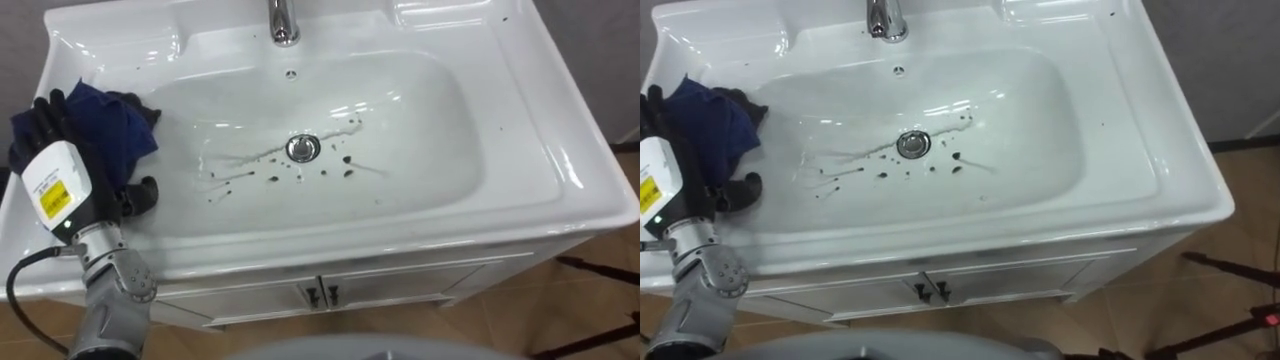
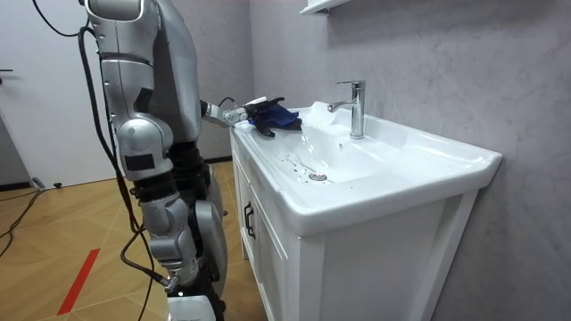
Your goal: Wipe basin
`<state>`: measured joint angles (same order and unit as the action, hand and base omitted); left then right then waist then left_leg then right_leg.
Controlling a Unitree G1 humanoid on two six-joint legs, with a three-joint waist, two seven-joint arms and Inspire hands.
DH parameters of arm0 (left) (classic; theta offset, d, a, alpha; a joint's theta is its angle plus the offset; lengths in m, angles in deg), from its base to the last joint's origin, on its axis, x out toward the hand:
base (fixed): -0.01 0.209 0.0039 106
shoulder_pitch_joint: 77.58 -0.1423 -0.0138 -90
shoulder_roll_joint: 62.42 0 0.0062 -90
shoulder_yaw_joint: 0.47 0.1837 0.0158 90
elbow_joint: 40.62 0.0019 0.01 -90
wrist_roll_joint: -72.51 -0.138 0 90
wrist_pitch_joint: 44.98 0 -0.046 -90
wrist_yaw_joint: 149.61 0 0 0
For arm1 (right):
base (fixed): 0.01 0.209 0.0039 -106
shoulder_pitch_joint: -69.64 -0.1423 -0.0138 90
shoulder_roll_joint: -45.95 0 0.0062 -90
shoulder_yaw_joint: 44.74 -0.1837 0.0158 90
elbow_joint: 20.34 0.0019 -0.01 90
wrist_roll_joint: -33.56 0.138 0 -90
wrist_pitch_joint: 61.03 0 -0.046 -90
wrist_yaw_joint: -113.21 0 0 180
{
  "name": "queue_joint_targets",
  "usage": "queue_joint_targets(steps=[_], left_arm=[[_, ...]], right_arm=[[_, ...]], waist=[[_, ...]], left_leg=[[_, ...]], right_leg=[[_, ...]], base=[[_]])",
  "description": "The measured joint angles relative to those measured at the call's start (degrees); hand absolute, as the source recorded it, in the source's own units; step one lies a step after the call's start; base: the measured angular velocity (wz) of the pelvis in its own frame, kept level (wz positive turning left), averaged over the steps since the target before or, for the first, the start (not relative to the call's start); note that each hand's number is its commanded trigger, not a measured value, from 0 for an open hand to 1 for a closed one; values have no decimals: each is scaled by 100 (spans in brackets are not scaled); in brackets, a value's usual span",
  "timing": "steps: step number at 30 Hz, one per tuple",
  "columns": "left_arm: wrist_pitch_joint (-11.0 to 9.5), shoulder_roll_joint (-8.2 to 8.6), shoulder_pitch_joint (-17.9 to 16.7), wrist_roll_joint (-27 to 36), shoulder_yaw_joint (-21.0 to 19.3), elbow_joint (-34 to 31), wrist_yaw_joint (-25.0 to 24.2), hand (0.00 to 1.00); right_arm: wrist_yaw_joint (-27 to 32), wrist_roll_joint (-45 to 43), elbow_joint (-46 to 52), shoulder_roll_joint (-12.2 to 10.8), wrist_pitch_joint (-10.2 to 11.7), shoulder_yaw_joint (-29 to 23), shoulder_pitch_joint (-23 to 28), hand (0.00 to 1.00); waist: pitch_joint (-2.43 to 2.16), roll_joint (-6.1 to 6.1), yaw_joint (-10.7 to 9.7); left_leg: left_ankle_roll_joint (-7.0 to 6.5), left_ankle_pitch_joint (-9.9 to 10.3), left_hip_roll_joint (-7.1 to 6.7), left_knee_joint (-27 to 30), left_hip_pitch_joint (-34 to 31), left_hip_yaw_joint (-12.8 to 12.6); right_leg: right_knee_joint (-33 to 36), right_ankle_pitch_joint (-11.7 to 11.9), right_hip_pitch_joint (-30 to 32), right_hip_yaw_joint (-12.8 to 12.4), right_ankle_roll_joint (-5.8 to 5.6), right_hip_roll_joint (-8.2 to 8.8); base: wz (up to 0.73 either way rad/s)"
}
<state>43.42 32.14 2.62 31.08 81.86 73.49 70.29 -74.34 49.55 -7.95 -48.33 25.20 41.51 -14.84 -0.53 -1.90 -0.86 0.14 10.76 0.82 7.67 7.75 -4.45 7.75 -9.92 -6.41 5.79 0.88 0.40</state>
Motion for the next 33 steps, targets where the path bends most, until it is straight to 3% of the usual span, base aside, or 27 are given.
queue_joint_targets(steps=[7,11,14,20,23,24,25,27,33], left_arm=[[-90,25,34,151,-56,169,20,0],[-91,49,25,306,-68,225,20,0],[-93,73,53,482,-118,417,-10,0],[-92,162,149,504,-367,547,-70,0],[-92,161,149,821,-468,576,-159,0],[-93,161,150,972,-519,588,-207,39],[-95,156,149,1079,-548,620,-241,100],[-96,154,151,1174,-548,669,-277,100],[-146,150,121,1114,-519,755,-238,100]], right_arm=[[-3,44,0,-1,-9,1,3,0],[33,36,0,17,-28,0,16,0],[122,-23,2,50,-201,3,14,0],[194,-77,95,48,-391,-39,19,0],[205,-83,168,48,-487,-208,47,0],[207,-89,166,50,-523,-241,33,0],[201,-115,169,51,-570,-302,17,0],[201,-129,182,53,-590,-344,15,0],[175,-129,180,58,-635,-438,41,0]], waist=[[5,16,-14],[-17,-16,-12],[-52,-38,102],[-61,-23,155],[-63,-23,155],[-64,-24,158],[-68,-27,167],[-94,-45,168],[-113,-69,212]], left_leg=[[0,0,2,-6,8,-19],[0,0,2,-23,16,-23],[1,0,20,-25,67,-96],[24,-15,58,-25,93,-148],[30,-20,69,-20,125,-163],[31,-20,73,-20,139,-164],[31,-20,75,-18,156,-162],[31,-21,81,-17,165,-160],[33,-22,103,-19,254,-156]], right_leg=[[1,-1,-3,10,1,-2],[2,-1,1,13,0,-5],[29,-6,0,-60,11,-21],[37,-13,1,-67,63,-53],[45,-37,5,-84,96,-61],[64,-50,7,-95,107,-65],[104,-71,19,-111,115,-67],[106,-73,16,-115,120,-73],[102,-83,-68,-170,147,-106]], base=[[0],[0],[-13],[-6],[-7],[-9],[-9],[-5],[-4]])
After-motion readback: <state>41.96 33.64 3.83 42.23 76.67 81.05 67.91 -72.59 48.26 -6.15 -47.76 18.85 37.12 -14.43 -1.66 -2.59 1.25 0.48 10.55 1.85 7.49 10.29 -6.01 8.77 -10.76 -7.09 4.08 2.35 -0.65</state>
